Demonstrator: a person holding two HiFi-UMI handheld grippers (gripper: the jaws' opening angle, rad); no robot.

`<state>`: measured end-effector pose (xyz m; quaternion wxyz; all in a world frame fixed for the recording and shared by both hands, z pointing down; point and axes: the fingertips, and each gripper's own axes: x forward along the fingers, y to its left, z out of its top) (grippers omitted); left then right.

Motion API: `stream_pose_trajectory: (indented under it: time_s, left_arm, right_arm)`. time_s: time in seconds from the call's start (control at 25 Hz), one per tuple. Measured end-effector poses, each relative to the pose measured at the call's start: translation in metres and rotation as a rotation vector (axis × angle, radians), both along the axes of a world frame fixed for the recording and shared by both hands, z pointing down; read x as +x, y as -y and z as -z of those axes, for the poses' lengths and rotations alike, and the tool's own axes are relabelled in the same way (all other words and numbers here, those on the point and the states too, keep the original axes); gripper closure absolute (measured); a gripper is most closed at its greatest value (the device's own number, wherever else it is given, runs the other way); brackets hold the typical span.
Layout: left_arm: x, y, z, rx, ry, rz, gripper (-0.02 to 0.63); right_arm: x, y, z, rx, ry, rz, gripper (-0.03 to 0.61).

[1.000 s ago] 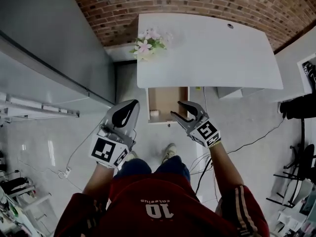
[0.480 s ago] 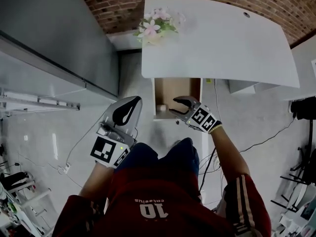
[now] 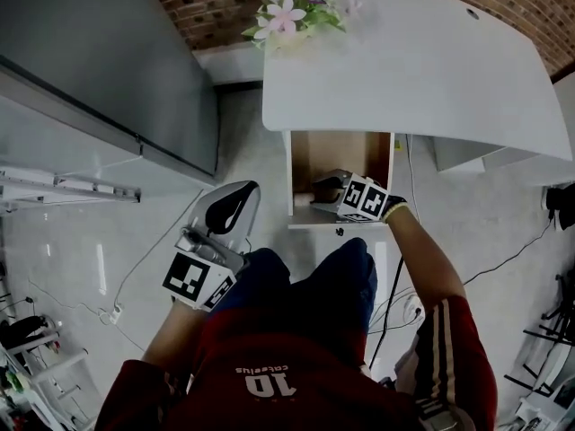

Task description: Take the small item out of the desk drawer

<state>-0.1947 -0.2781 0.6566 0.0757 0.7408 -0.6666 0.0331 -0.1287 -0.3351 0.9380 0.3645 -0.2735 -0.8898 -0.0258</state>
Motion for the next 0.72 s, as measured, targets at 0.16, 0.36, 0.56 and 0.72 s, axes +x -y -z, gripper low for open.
stream_pose_trajectory:
  time_s: [0.16,0.36,0.56,0.72]
  left_arm:
    - [-0.004,-0.007,-0.035,-0.014,0.01,-0.007,0.611]
    - [-0.003,-0.002,-0.058,0.032,-0.002,-0.022,0.611]
    - [-0.002,-0.008,-0.08,-0.008,0.014,-0.007,0.611]
    - [-0.003,-0.011,-0.079,-0.01,0.004,0.0,0.611]
  right_arm:
    - [-0.008,-0.008,-0.041,-0.013,-0.045,0.049,0.403]
    - [-0.01,-0.015,-0.09,0.016,-0.109,0.14,0.403]
    - [-0.017,-0.012,-0.121,0.038,-0.135,0.147,0.405]
    - [-0.016,-0.015,-0.13,0.03,-0.166,0.154,0.433]
